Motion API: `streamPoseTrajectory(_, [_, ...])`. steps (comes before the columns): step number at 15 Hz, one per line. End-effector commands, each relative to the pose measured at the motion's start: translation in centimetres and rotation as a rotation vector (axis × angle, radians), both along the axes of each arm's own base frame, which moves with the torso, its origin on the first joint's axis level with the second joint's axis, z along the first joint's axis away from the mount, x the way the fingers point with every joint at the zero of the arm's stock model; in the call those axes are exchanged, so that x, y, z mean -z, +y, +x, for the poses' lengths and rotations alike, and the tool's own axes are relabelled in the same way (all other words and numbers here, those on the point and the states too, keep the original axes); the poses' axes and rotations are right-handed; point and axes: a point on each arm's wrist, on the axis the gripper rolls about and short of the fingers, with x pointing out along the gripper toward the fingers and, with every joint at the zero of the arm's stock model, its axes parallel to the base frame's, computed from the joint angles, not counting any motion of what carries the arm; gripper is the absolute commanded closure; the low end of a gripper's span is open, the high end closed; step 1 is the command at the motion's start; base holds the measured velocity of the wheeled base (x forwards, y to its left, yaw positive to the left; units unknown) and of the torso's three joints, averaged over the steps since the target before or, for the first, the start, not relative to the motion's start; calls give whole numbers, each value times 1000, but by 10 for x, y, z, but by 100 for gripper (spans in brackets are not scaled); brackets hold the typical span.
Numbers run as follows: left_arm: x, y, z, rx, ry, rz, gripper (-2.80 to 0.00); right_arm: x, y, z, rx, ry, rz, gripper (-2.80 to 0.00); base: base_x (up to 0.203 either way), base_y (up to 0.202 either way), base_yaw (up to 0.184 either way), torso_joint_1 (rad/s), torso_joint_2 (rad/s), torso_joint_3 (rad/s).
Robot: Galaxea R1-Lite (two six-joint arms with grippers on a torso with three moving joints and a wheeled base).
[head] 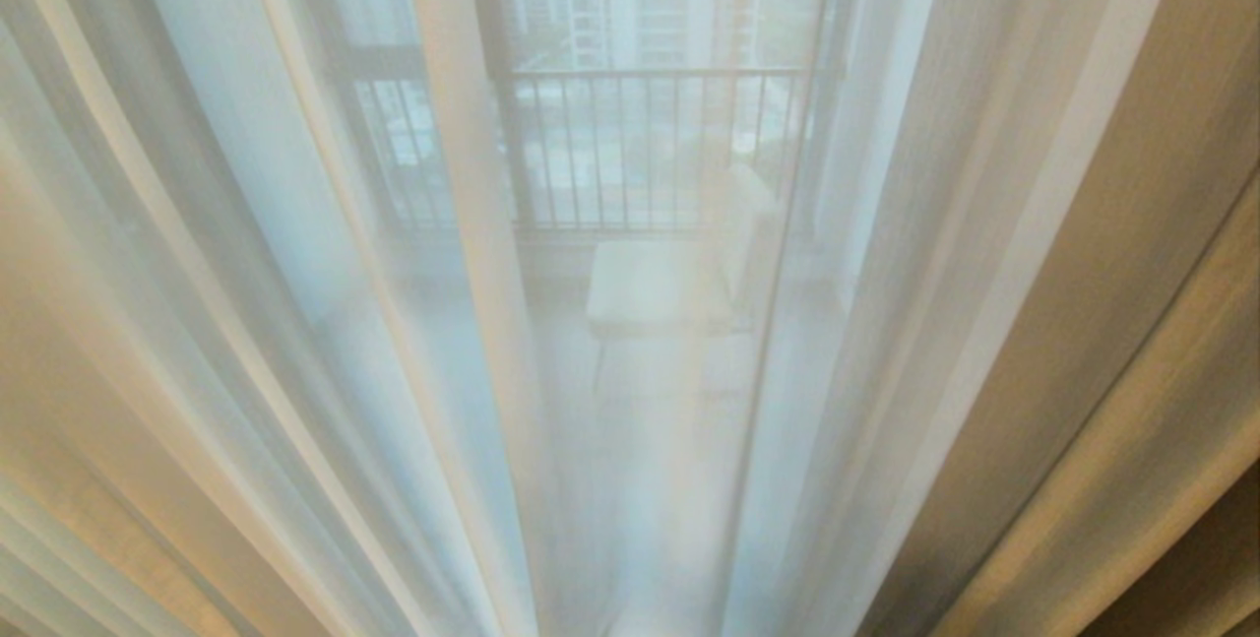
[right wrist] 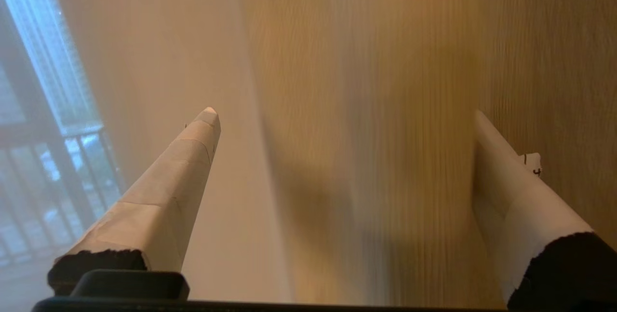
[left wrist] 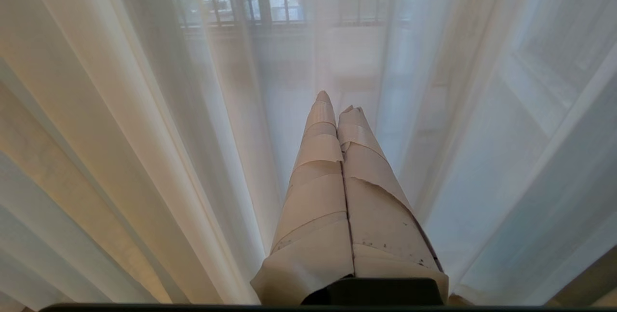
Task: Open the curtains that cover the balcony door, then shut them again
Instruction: Close the outer curtains on both sides
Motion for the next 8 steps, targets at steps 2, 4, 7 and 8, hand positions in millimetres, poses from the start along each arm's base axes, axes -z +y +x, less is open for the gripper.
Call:
streamPoseTrajectory(2, [0, 0, 0, 0, -1, 0, 0, -9, -15, 35, 2, -12, -5, -280, 0, 0, 0, 0, 0, 0])
streamPoseTrajectory(4, [0, 0, 0, 0, -1, 0, 0, -13, -22, 48, 8, -25, -11, -280, 0, 0, 0, 0, 0, 0])
streamPoseTrajectory(7, [0, 0, 0, 0, -1, 0, 0, -10, -32, 63, 10, -14, -15, -280, 0, 0, 0, 0, 0, 0])
streamPoseTrajectory(8, [0, 0, 0, 0, -1, 0, 0, -10, -36, 67, 15, -14, -15, -280, 0, 0, 0, 0, 0, 0])
